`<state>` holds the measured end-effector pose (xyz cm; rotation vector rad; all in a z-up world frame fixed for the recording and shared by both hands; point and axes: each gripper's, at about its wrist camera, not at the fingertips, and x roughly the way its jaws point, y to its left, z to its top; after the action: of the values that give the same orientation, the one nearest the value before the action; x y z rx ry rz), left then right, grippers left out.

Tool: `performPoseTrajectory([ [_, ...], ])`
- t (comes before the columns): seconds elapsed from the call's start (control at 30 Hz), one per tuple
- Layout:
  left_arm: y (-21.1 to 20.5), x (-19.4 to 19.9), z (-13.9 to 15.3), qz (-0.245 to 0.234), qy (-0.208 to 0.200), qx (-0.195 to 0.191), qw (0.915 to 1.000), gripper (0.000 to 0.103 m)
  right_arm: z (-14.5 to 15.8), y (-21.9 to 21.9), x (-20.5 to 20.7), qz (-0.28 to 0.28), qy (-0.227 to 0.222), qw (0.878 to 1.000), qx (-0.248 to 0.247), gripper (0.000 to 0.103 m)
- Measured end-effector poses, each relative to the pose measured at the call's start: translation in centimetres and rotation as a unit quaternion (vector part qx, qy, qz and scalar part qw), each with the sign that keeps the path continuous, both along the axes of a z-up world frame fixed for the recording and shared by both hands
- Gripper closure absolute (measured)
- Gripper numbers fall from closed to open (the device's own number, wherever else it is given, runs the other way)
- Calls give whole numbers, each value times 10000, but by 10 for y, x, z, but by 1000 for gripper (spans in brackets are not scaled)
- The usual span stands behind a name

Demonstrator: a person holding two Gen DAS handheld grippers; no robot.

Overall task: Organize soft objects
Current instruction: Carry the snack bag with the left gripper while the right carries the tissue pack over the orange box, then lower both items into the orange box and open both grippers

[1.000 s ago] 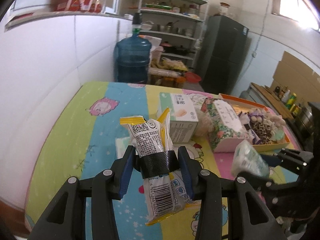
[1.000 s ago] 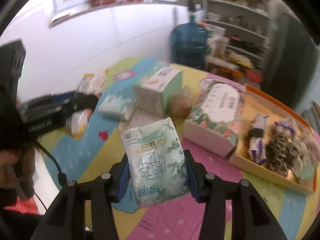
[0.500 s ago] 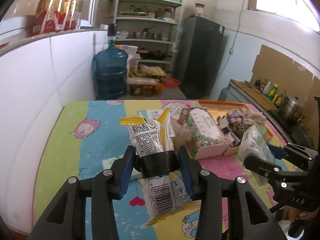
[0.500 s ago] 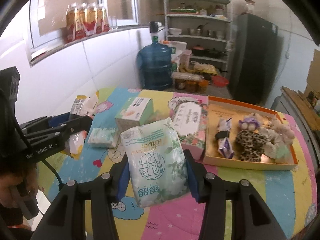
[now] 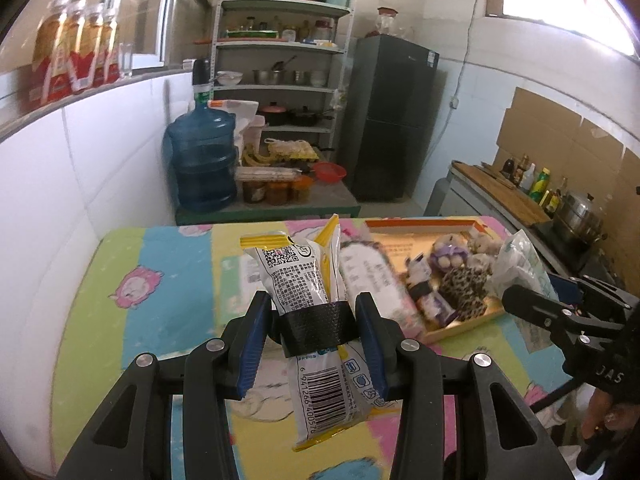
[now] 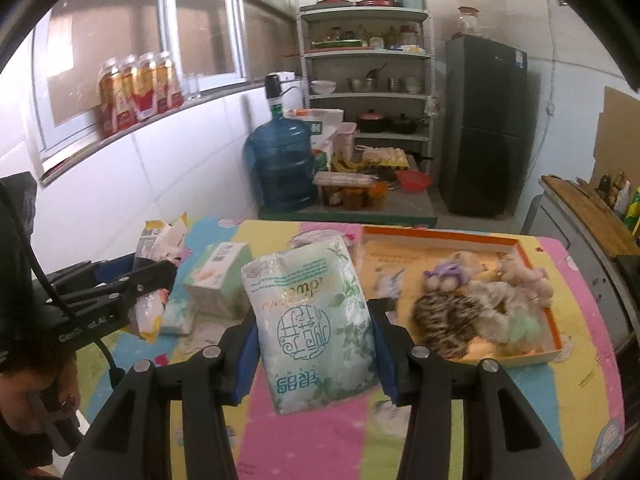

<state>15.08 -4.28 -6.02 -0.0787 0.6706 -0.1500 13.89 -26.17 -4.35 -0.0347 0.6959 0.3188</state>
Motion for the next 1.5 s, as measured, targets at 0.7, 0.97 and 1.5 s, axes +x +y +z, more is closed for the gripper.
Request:
performPoseTrajectory([
  [0.7,-166,94,-2,-450,132,-8,9989,58,-13,-157,89,-446,114,9988,158,53],
  [0.97,-202,130,-28,-383,344,38,9987,58,-41,-175,122,-450,399,9981,89,53],
  [1.5,-232,171,-81,-497,962,150,9940,58,-91,-183,162,-449,896,9950,16,53],
])
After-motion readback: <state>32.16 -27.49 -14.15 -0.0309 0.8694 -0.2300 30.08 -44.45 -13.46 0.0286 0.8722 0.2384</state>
